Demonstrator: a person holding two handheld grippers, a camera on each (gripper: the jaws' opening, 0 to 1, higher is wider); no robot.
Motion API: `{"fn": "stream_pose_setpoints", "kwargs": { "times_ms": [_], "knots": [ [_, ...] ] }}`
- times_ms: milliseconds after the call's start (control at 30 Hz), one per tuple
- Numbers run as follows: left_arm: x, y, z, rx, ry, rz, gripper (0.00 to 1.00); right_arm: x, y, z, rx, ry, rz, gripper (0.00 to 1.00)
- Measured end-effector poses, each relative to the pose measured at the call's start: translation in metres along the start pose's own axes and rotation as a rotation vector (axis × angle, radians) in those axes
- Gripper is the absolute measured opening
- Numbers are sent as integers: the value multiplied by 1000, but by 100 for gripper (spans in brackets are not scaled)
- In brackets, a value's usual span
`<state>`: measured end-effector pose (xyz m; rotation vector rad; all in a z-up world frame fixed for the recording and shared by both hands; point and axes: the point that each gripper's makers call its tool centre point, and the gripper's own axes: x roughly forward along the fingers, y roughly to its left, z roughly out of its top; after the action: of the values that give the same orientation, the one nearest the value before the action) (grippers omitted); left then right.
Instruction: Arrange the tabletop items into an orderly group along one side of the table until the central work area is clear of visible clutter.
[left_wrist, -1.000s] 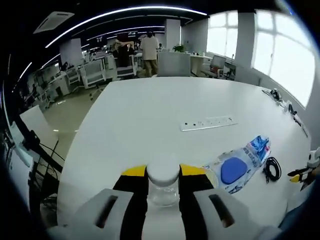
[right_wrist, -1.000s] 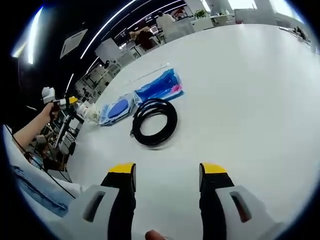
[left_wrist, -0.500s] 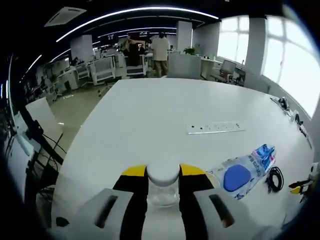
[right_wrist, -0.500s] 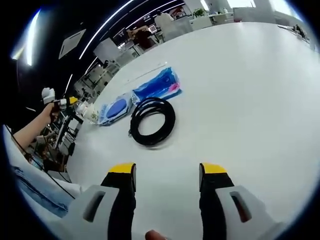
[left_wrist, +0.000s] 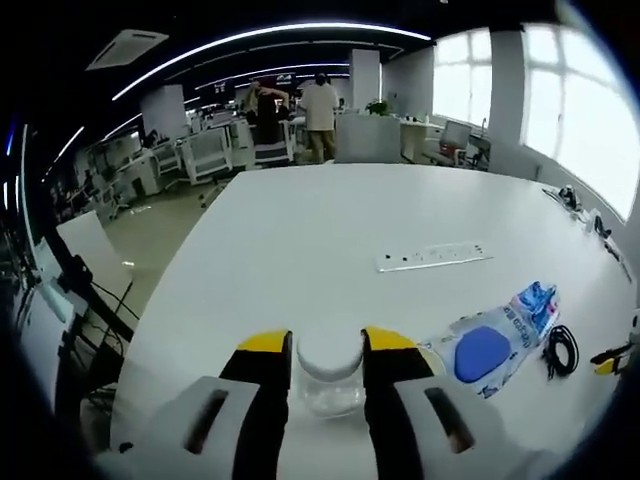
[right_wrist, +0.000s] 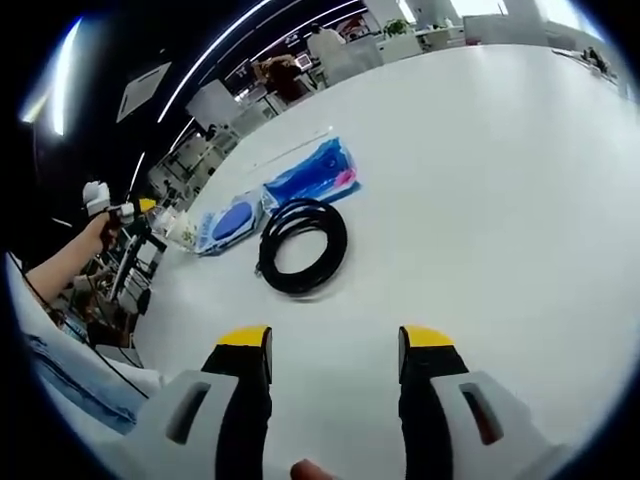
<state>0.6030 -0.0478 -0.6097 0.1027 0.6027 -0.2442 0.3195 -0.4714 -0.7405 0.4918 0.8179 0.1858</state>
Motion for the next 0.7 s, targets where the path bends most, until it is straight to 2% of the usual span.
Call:
{"fn": "stream_pose_setpoints", "kwargs": {
  "times_ms": [100, 233, 433, 700],
  "knots": [
    [-5, 4, 3, 21, -12, 18, 31, -1, -1, 1, -2, -5, -1, 49],
    [-12, 8, 4, -4, -27, 20, 35, -3, 1, 0, -4, -11, 5, 49],
    [-27, 12, 2, -30, -67, 30, 53, -4, 6, 1, -19, -25, 19, 50],
    [-55, 1, -24, -49, -83, -32, 77, -14, 14, 2, -53, -57, 27, 54]
  ]
}}
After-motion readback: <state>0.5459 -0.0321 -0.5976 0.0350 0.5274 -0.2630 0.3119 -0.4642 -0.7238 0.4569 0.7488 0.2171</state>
